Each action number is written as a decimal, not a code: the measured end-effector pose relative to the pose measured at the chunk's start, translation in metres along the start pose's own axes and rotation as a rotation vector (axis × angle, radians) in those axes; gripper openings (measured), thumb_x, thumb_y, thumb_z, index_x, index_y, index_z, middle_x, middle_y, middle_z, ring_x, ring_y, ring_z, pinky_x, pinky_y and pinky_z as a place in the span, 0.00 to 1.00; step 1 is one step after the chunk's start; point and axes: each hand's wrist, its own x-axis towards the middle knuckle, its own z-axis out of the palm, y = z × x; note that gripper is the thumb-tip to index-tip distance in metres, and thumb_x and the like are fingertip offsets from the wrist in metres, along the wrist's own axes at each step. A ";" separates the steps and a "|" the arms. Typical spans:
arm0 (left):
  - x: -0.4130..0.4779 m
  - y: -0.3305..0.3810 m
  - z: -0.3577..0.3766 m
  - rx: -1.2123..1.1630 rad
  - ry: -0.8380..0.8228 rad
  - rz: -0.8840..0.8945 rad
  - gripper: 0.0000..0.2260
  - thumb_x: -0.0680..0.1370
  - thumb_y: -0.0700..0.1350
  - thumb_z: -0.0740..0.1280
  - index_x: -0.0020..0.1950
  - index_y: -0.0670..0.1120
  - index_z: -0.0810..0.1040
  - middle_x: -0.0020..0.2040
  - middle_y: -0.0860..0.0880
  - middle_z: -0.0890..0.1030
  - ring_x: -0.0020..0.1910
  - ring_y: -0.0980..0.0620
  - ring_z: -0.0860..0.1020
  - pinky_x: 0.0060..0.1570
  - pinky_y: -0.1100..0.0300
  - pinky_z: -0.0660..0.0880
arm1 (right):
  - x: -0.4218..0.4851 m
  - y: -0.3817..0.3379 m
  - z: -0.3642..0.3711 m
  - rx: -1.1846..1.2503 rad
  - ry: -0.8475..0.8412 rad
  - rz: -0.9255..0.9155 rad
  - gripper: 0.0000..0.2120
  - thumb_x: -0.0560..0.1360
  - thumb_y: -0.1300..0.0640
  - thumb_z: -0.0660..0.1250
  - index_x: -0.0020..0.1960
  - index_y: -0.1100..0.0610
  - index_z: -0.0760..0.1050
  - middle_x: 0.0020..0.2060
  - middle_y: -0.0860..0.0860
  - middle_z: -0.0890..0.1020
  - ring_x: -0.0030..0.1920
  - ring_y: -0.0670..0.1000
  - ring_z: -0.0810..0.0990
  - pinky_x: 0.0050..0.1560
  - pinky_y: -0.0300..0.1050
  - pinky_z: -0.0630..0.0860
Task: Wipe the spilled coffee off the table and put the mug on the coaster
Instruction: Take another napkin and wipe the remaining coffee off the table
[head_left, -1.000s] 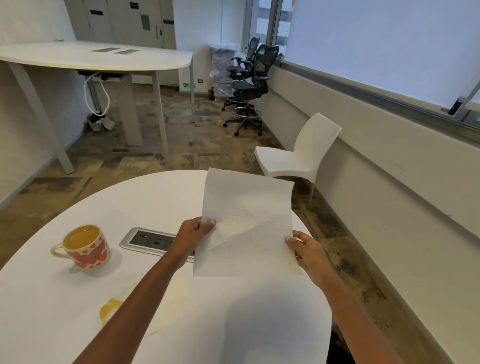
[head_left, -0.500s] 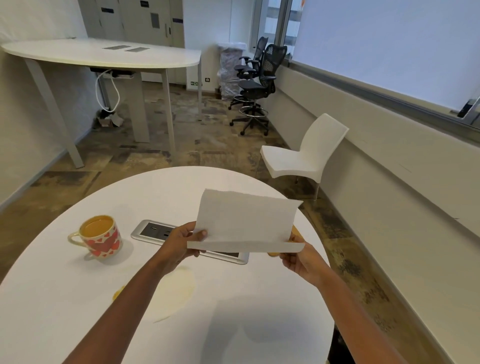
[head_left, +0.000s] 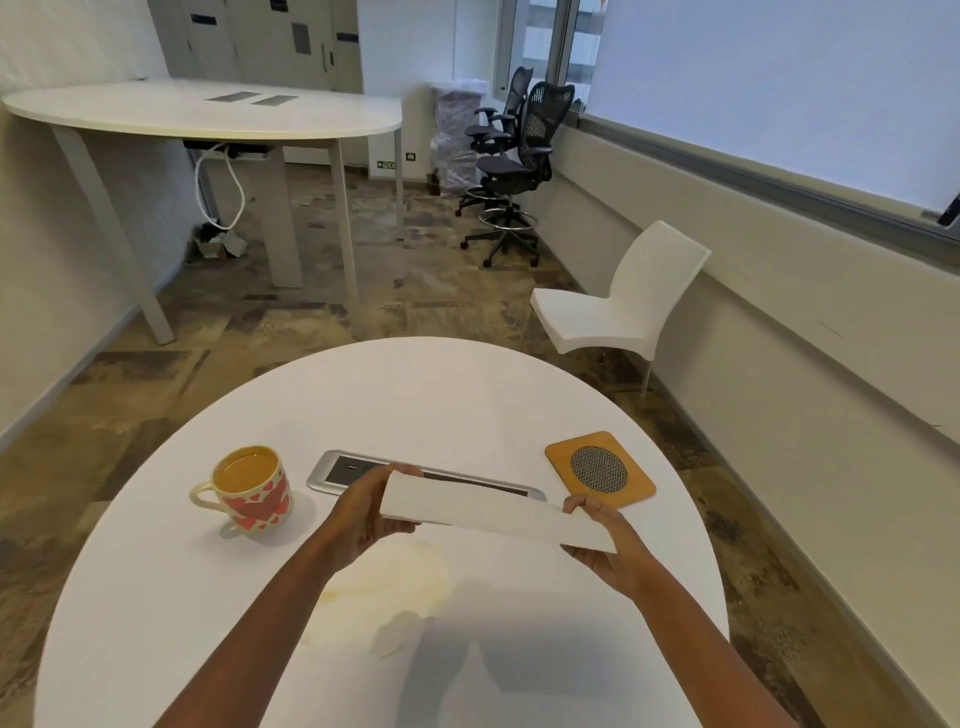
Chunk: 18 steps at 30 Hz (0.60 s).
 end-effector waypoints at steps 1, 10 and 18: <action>0.000 0.000 -0.004 -0.012 0.001 -0.003 0.14 0.79 0.44 0.56 0.40 0.47 0.80 0.35 0.48 0.82 0.30 0.52 0.80 0.26 0.63 0.77 | -0.002 0.001 0.005 -0.035 0.002 -0.006 0.16 0.79 0.64 0.51 0.37 0.55 0.71 0.45 0.51 0.74 0.46 0.51 0.74 0.33 0.37 0.74; 0.000 -0.007 -0.038 0.095 0.022 -0.078 0.10 0.79 0.41 0.57 0.51 0.46 0.78 0.46 0.45 0.80 0.44 0.50 0.77 0.31 0.66 0.78 | -0.001 0.023 0.039 -0.037 0.043 0.009 0.13 0.79 0.65 0.53 0.44 0.57 0.75 0.48 0.57 0.76 0.53 0.57 0.73 0.39 0.40 0.77; 0.008 -0.016 -0.063 0.290 0.048 -0.125 0.11 0.80 0.38 0.55 0.53 0.47 0.75 0.52 0.42 0.78 0.51 0.44 0.76 0.43 0.57 0.74 | 0.010 0.036 0.060 -0.002 0.127 0.075 0.11 0.77 0.63 0.57 0.41 0.58 0.76 0.44 0.57 0.76 0.44 0.55 0.75 0.34 0.42 0.74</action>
